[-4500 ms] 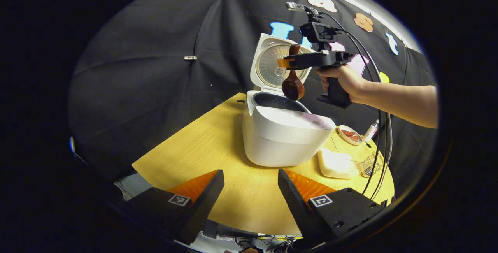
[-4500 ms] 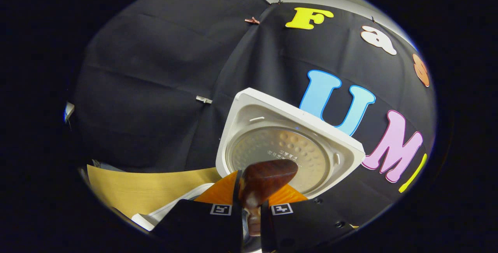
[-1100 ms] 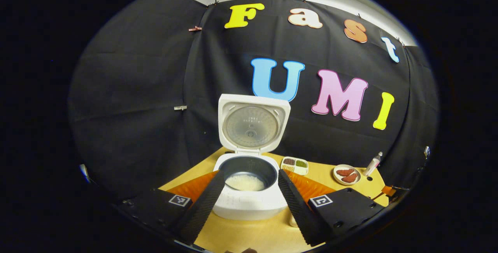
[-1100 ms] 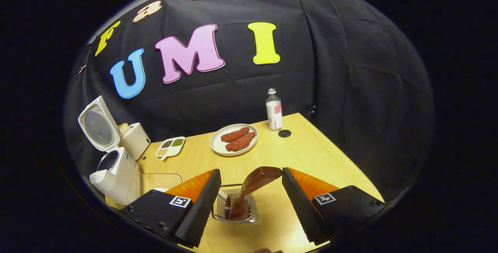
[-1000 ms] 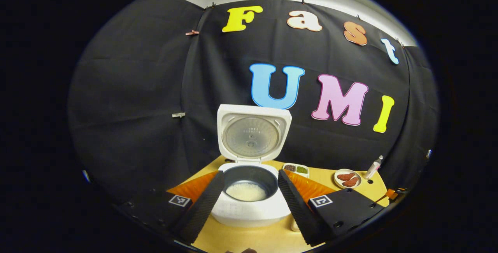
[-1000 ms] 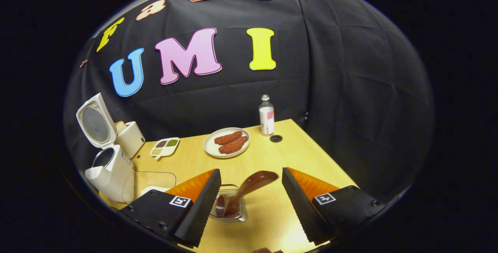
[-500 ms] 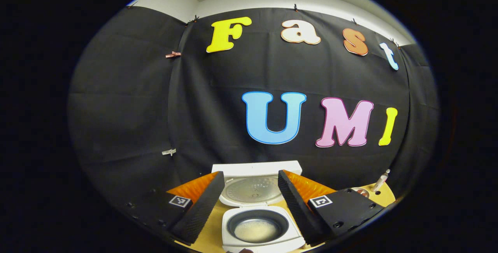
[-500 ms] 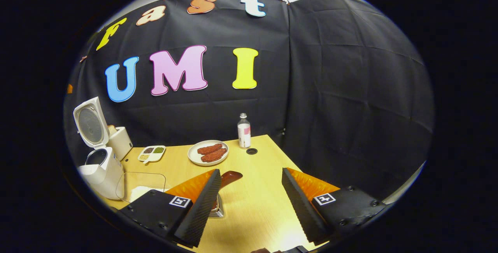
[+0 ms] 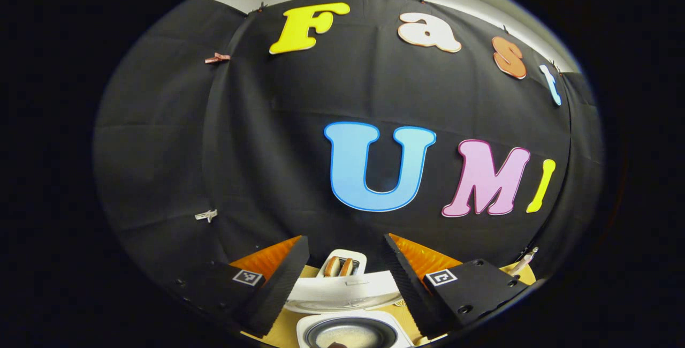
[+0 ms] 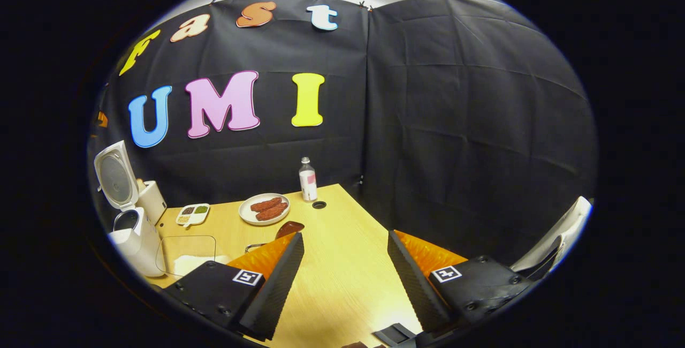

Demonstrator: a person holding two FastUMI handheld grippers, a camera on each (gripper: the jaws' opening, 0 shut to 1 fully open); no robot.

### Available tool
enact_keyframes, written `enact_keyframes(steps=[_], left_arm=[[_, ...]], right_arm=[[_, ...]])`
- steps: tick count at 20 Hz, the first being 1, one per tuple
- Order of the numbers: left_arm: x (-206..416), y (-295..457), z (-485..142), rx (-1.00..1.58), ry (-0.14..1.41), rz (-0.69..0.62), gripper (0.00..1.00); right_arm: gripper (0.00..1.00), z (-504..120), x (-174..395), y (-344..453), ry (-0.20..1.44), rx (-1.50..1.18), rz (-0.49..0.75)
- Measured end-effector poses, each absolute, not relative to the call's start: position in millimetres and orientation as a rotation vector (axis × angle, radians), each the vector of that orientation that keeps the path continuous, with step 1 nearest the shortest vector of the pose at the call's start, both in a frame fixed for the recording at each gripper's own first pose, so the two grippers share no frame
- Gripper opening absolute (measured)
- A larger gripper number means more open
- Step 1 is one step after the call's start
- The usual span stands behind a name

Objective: Close the left gripper, press the button to open the rice cooker; take a wooden spoon from the chopstick holder with the right hand, scoop a spoonful of rice and pour it into the rice cooker, then put the wooden spoon back into the chopstick holder.

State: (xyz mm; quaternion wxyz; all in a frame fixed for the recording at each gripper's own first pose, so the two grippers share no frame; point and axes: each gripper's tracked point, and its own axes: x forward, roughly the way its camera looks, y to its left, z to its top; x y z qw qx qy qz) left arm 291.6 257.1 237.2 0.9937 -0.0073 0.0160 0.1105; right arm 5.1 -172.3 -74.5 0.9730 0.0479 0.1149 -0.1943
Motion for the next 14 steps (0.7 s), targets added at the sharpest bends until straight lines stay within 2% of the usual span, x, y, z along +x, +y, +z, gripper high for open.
enact_keyframes(steps=[7,14], left_arm=[[351.2,266.2,175.0,-0.053,0.216,0.241,0.95],[335.1,258.4,153.0,-0.058,0.318,0.251,0.99]], right_arm=[[0.99,-70.3,-7.1,-157.9,0.226,0.074,-0.387],[0.99,-80.8,9.5,-127.7,0.249,0.071,-0.301]])
